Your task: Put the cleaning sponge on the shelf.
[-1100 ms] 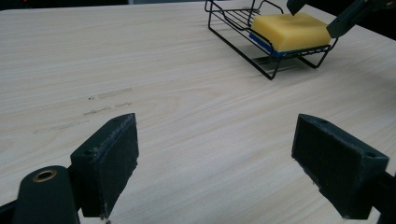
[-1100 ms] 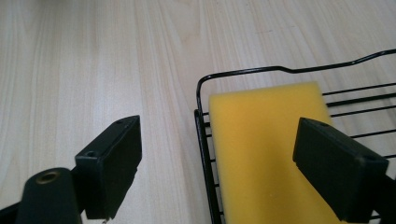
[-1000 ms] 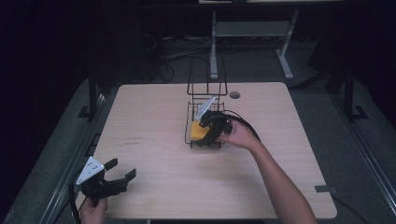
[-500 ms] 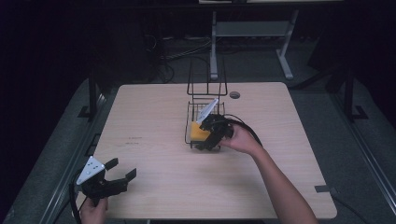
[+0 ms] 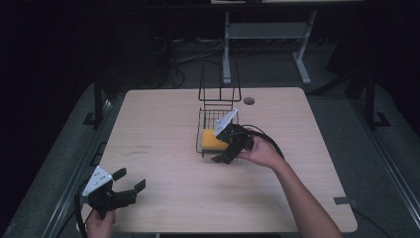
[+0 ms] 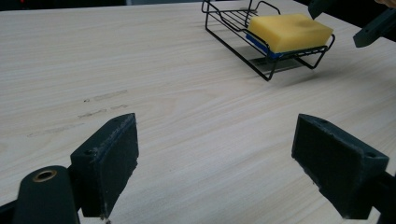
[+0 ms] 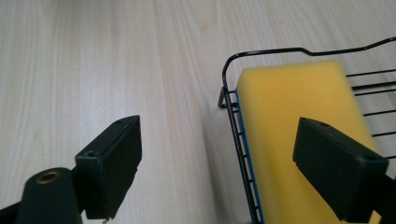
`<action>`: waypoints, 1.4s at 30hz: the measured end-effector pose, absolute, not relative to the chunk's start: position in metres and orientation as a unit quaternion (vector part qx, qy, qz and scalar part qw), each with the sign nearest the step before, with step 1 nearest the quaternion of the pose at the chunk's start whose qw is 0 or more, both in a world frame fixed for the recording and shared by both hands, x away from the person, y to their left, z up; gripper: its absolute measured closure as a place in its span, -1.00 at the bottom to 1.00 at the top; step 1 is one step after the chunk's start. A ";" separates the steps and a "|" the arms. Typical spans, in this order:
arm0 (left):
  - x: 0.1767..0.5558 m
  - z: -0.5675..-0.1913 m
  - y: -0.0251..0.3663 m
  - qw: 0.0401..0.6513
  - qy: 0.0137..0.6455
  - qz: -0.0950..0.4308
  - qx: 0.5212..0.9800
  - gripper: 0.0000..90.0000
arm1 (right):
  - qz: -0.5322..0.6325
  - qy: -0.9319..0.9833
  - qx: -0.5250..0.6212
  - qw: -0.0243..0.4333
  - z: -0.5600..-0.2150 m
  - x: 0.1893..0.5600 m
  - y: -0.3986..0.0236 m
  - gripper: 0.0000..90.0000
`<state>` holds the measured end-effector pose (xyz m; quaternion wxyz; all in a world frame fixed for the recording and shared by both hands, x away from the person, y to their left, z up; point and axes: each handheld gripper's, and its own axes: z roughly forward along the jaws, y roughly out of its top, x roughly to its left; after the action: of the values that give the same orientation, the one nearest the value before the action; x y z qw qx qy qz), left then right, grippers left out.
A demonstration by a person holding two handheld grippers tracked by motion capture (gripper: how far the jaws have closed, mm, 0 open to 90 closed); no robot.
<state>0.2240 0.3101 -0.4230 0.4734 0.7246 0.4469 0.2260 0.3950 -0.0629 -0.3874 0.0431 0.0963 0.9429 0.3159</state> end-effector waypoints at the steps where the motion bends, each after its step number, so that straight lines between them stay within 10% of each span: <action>1: 0.224 -0.423 0.310 0.473 0.447 0.226 0.725 -0.69 | 0.315 0.943 0.097 0.045 -0.388 0.394 -0.064 -0.66; 42: 0.224 -0.424 0.306 0.472 0.439 0.223 0.731 -0.69 | 0.293 0.945 0.140 0.042 -0.413 0.352 -0.126 -0.66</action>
<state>0.2244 0.3056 -0.4242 0.4719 0.7314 0.4389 0.2231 0.3518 -0.1260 -0.4133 0.0418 0.1396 0.9449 0.2930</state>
